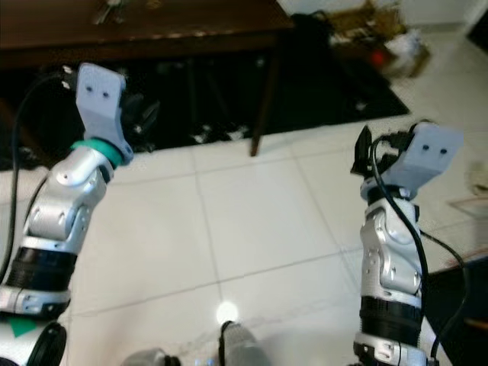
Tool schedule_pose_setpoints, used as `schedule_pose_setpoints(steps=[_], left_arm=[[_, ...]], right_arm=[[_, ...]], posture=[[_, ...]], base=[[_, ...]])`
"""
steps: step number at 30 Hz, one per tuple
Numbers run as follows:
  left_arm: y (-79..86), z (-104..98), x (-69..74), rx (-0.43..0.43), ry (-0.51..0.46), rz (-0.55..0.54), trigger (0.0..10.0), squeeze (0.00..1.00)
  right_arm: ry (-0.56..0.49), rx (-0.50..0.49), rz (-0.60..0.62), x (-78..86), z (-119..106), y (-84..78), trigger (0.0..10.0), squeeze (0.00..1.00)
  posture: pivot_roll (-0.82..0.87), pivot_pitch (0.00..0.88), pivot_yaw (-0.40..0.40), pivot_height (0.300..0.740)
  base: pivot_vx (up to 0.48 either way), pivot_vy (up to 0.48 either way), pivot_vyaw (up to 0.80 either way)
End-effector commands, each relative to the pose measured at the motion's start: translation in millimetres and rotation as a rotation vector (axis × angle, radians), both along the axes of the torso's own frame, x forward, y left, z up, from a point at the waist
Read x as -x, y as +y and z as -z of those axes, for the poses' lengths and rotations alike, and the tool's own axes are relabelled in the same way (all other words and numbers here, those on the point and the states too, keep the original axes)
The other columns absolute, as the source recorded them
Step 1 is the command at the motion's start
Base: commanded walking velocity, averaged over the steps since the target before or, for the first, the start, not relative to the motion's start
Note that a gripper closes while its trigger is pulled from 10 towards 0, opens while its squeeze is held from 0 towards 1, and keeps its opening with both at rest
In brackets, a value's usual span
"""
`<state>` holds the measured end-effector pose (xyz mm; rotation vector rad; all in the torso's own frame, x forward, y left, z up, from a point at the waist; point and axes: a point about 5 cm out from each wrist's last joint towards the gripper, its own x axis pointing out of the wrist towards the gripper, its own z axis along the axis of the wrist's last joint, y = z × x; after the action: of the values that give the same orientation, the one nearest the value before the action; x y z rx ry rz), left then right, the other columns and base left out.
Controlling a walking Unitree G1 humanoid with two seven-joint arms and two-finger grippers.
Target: Setting the table
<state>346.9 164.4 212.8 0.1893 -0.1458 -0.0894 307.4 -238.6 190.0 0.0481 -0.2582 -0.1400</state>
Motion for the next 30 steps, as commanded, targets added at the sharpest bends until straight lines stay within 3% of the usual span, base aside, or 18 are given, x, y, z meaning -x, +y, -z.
schedule_pose_setpoints(steps=[1,2,5,7,9,11,15,19,22,25,30], left_arm=[[28.2,14.1,3.9,-0.019,0.047,-0.145,10.0,0.0],[28.2,14.1,3.9,-0.019,0.047,-0.145,10.0,0.0],[48.2,16.6,13.8,-0.086,0.032,-0.243,10.0,0.0],[48.2,16.6,13.8,-0.086,0.032,-0.243,10.0,0.0],[50.4,20.2,22.0,-0.096,0.029,-0.271,10.0,0.0],[50.4,20.2,22.0,-0.096,0.029,-0.271,10.0,0.0],[48.6,23.2,32.0,-0.055,0.021,-0.325,10.0,0.0],[35.2,26.1,35.8,-0.038,0.028,-0.298,10.0,0.0],[18.5,20.4,28.1,-0.063,0.004,-0.23,10.0,0.0],[13.1,11.9,20.8,-0.114,-0.032,-0.209,10.0,0.0],[14.6,5.5,14.5,-0.126,-0.058,-0.228,10.0,0.0]], right_arm=[[0.057,-0.009,-0.128,-7.6,11.2,25.0,10.0,0.0],[0.057,-0.009,-0.128,-7.6,11.2,25.0,10.0,0.0],[0.089,-0.051,-0.319,-14.7,17.1,57.4,10.0,0.0],[0.089,-0.051,-0.319,-14.7,17.1,57.4,10.0,0.0],[0.096,-0.05,-0.44,-16.4,18.1,79.6,10.0,0.0],[0.096,-0.05,-0.44,-16.4,18.1,79.6,10.0,0.0],[0.092,-0.056,-0.501,-20.5,17.8,95.6,10.0,0.0],[0.093,-0.056,-0.494,-26.0,17.9,96.1,10.0,0.0],[0.085,-0.032,-0.438,-32.4,14.2,83.4,10.0,0.0],[0.072,-0.019,-0.41,-34.5,9.7,75.2,10.0,0.0],[0.061,-0.014,-0.381,-32.8,10.2,68.1,10.0,0.0]], posture=[[0.03,0.048,0.022,0.74],[0.03,0.048,0.022,0.74],[0.05,0.049,0.011,0.74],[0.05,0.049,0.011,0.74],[0.07,0.055,0.001,0.74],[0.07,0.055,0.001,0.74],[0.09,0.063,-0.011,0.74],[0.13,0.071,-0.035,0.74],[0.14,0.079,-0.034,0.74],[0.14,0.069,-0.025,0.74],[0.13,0.07,-0.02,0.74]], base=[[0.0,0.0,-0.53],[0.0,0.0,-0.53],[0.0,0.0,0.0],[0.0,0.0,0.0],[0.0,0.0,0.0],[0.0,0.0,0.0],[0.0,0.0,0.0],[0.0,0.0,0.0],[0.0,0.0,0.0],[0.0,0.0,0.0],[0.0,0.0,0.0]])
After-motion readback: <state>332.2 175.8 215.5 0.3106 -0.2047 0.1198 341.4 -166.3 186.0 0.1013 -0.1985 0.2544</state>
